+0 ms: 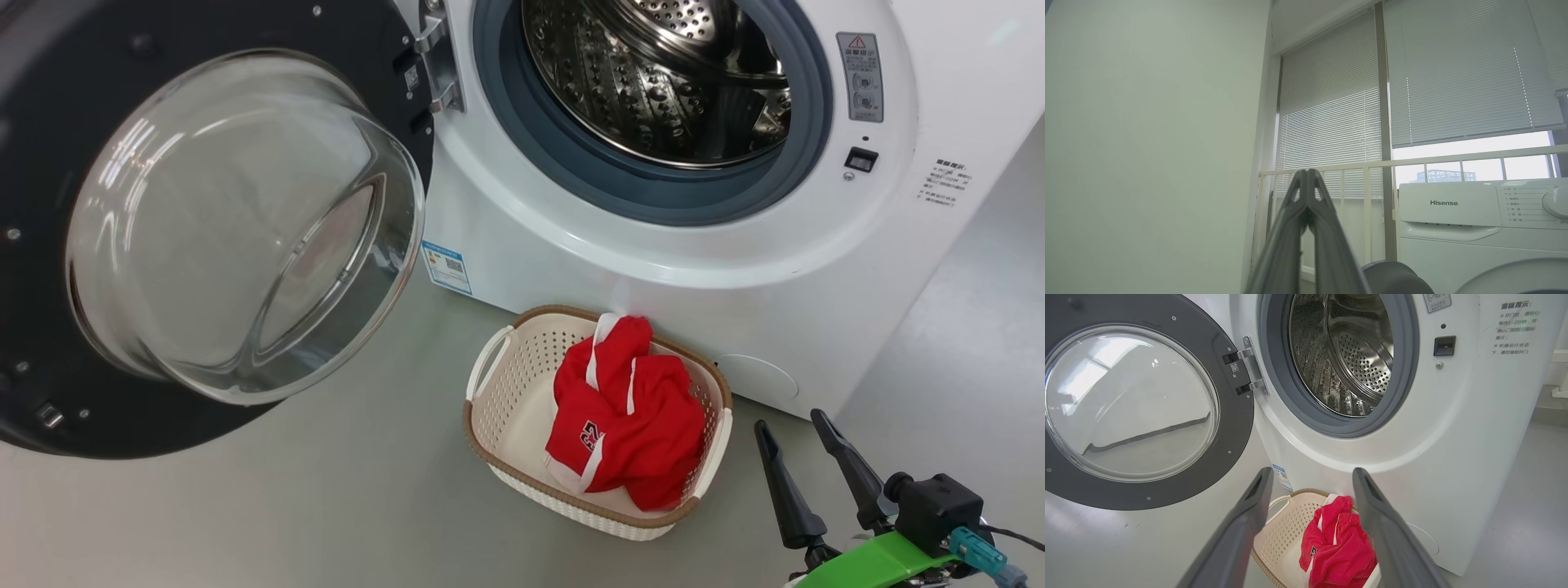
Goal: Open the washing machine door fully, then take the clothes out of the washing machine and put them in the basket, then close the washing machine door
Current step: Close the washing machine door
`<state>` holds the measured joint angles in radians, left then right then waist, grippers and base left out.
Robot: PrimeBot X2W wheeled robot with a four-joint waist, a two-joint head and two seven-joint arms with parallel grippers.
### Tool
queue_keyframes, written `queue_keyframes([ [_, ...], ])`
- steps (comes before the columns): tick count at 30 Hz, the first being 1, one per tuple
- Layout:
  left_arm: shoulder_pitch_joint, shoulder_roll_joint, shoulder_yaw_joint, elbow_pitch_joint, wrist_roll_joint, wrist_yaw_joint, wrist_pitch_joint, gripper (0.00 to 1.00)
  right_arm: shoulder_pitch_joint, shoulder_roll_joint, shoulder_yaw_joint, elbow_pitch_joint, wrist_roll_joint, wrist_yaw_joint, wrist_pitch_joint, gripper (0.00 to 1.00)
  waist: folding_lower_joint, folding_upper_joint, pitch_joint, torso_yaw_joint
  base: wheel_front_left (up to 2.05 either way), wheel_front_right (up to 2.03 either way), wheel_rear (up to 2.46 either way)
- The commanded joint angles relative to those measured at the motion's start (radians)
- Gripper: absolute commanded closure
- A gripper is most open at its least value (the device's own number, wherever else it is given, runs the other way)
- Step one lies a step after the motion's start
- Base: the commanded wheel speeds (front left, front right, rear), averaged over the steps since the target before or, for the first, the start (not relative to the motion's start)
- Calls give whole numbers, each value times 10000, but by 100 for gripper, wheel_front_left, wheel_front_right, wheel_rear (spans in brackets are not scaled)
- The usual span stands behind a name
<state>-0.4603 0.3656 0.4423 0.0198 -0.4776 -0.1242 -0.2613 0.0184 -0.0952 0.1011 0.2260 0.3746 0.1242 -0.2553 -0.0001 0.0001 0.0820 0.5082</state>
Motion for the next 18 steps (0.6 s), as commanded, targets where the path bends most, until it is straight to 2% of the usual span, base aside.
queue_keyframes([
  [1,-598,897,214,525,-459,-62,-5,100,-79,-47,127,-332,-133,65,-65,0,1,-1,138,-31,0,0,0],
  [2,-598,897,214,525,-459,-62,-5,100,-79,-47,127,-332,-133,65,-65,0,1,-1,138,-31,0,0,0],
  [6,-1266,1827,-77,2611,-1432,-63,33,100,-119,-47,128,-380,-198,65,-65,0,1,-1,381,-106,0,0,0],
  [9,-1965,2234,-196,4302,-2590,-64,539,100,-229,-72,136,-365,-211,65,-65,0,1,-1,507,-180,0,0,0],
  [14,-2886,2721,-344,6557,-4668,-64,2498,100,-316,-77,166,-347,-208,65,-65,0,1,-1,602,-291,0,0,0],
  [18,-3342,3056,-513,7819,-5533,-64,3998,100,-338,-82,180,-353,-213,65,-65,0,1,-1,670,-348,0,0,0],
])
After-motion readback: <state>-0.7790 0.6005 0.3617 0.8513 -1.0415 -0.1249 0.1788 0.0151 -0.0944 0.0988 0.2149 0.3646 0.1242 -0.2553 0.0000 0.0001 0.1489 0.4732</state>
